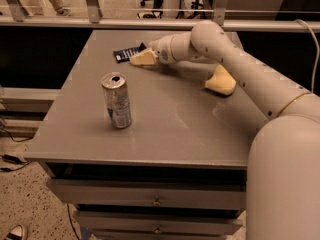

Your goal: Pick rxbar blueberry

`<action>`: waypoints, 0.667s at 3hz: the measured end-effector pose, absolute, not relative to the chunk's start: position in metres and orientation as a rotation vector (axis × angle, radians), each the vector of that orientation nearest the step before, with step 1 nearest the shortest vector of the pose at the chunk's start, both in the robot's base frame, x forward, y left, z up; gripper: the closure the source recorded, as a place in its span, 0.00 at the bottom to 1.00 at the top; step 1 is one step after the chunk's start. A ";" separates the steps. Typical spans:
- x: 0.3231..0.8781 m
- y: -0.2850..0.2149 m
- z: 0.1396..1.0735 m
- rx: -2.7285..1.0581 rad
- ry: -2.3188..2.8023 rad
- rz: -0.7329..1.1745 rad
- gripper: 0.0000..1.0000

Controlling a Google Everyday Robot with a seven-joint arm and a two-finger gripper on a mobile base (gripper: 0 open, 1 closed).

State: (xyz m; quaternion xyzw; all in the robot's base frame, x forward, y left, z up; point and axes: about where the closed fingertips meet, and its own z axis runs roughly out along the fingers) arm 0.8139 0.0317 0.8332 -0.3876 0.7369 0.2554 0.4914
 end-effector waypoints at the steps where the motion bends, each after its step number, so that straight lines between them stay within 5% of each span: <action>1: 0.813 0.028 0.833 -0.936 1.783 0.609 0.70; 2: 0.812 0.021 0.835 -0.926 1.781 0.585 0.92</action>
Offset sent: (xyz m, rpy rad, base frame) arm -0.0035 -0.0263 0.0080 -0.0169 -0.0469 -0.0578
